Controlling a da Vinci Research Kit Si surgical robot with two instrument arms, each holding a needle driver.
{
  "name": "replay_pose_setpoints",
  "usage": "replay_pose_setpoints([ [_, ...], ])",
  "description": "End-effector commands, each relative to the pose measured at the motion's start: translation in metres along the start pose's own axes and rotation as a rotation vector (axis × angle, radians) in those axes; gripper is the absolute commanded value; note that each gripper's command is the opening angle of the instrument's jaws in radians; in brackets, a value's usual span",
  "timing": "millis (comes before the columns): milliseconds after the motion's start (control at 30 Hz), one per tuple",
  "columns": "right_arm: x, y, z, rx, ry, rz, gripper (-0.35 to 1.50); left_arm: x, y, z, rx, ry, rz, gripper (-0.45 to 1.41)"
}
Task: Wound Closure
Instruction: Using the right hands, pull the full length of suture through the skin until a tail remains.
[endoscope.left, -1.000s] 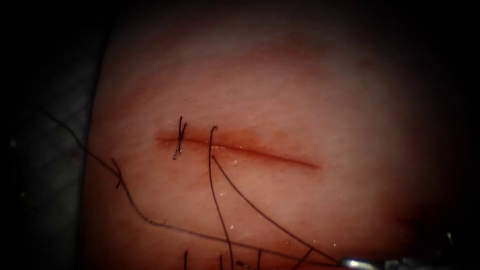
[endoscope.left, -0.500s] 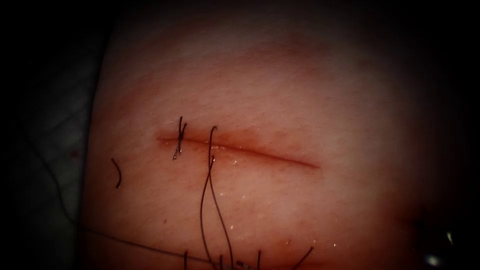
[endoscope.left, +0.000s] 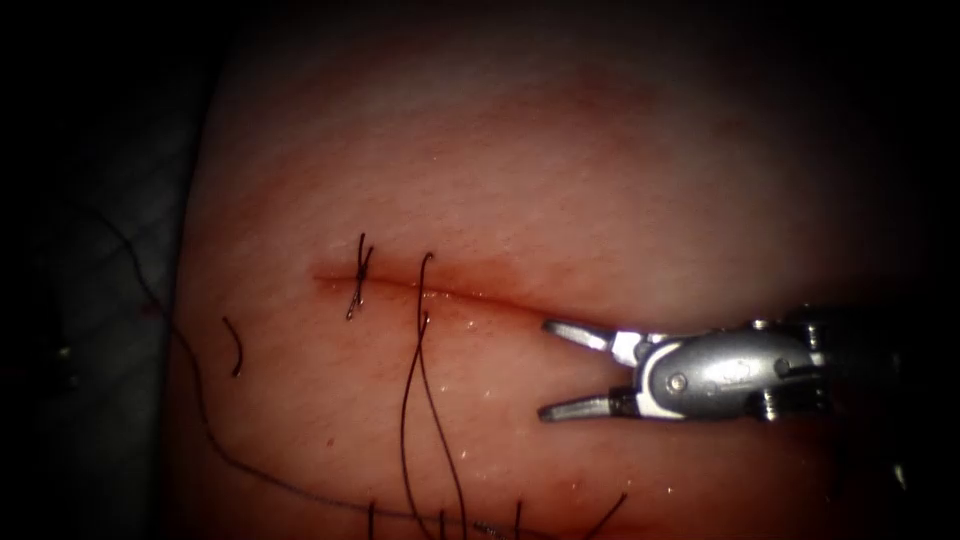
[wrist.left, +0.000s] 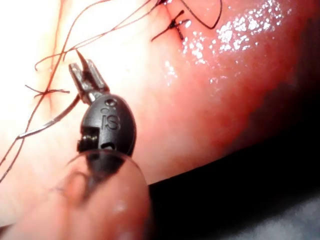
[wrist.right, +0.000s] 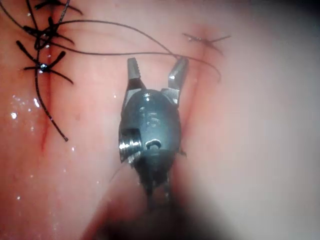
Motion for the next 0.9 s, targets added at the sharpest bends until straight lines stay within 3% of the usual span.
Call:
replay_pose_setpoints([
  [33, -0.0011, 0.0001, 0.0028, 0.001, -0.004, -0.006, 1.4, -0.0007, 0.0006, 0.0011, -0.008, 0.0, 0.0, -0.45],
  [367, -0.0035, 0.0014, 0.0082, 0.006, -0.051, -0.021, 1.36, -0.0012, 0.0011, 0.0023, -0.033, 0.0, -0.01, -0.45],
  [667, -0.0052, -0.0008, 0.011, 0.058, -0.101, -0.063, 1.3, -0.0011, 0.0014, 0.0025, -0.036, -0.003, -0.009, -0.45],
  [900, -0.0069, -0.0009, 0.0113, 0.079, -0.133, -0.05, 1.28, -0.0008, 0.0015, 0.0024, -0.039, -0.004, -0.008, -0.45],
])
